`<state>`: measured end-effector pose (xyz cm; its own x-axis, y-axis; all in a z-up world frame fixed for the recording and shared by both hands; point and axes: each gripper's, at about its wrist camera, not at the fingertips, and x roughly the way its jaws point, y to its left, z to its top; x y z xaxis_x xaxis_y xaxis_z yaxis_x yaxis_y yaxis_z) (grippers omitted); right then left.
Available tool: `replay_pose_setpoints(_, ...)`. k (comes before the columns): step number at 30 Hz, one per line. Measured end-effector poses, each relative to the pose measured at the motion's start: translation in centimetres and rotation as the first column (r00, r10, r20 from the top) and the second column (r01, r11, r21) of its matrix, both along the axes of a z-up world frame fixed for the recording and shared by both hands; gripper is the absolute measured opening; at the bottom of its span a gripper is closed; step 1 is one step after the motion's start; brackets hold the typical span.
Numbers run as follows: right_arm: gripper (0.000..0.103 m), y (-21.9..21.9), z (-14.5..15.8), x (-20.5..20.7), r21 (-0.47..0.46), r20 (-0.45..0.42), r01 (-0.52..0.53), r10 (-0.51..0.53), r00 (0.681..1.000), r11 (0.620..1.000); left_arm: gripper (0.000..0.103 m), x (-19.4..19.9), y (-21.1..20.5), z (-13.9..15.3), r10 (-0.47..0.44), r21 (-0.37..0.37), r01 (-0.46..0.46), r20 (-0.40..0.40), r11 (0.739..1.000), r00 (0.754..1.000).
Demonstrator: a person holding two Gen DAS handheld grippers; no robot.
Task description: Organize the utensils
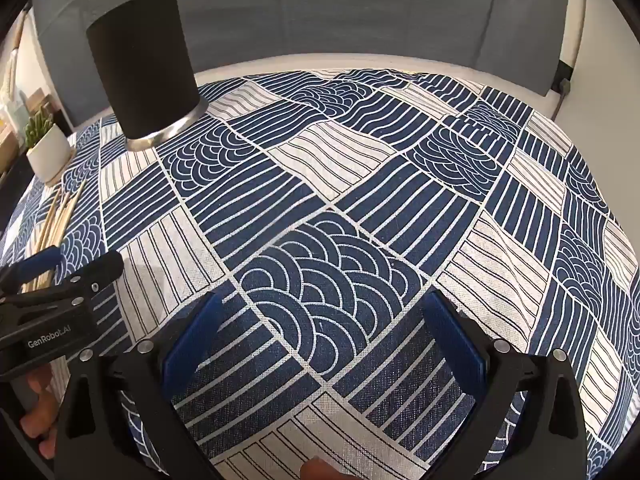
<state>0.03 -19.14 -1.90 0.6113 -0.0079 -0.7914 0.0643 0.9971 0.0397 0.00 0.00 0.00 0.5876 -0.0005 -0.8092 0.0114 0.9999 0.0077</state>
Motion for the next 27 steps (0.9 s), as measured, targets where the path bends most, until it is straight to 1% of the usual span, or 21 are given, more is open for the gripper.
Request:
replay_pose_setpoints(17,0.097,0.0,0.0,0.0,0.000,0.000,0.000,0.000,1.000,1.000,0.099,0.0,0.0,0.0,0.000,0.000,0.000,0.000,1.000,1.000)
replay_pose_setpoints(21,0.095,0.0,0.4,-0.2,-0.007,0.001,0.013,-0.013,1.000,1.000,0.097,-0.1,0.1,0.1,0.016,-0.003,-0.016,-0.004,1.000,1.000)
replay_pose_setpoints(22,0.095,0.0,0.6,-0.3,-0.005,-0.005,0.012,-0.012,1.000,1.000,0.097,-0.2,0.2,0.3,0.014,-0.023,-0.014,-0.006,1.000,1.000)
replay_pose_setpoints(23,0.095,0.1,0.9,-0.5,0.004,-0.010,0.001,-0.001,1.000,1.000,0.097,-0.6,0.7,1.0,0.002,-0.060,-0.003,-0.007,0.998,1.000)
replay_pose_setpoints(24,0.095,0.3,1.2,-0.6,0.013,-0.005,-0.003,0.003,1.000,1.000,0.097,-0.9,0.9,1.6,-0.004,-0.080,0.004,0.000,0.997,1.000)
replay_pose_setpoints(25,0.095,0.3,2.0,-1.0,0.018,0.010,-0.006,0.006,1.000,1.000,0.097,-1.2,1.0,2.1,-0.001,-0.082,0.002,0.011,0.997,1.000)
replay_pose_setpoints(27,0.095,0.2,4.1,-2.2,-0.008,0.043,-0.008,0.008,0.999,1.000,0.097,-2.2,1.6,4.3,0.006,-0.083,-0.004,0.031,0.997,0.999)
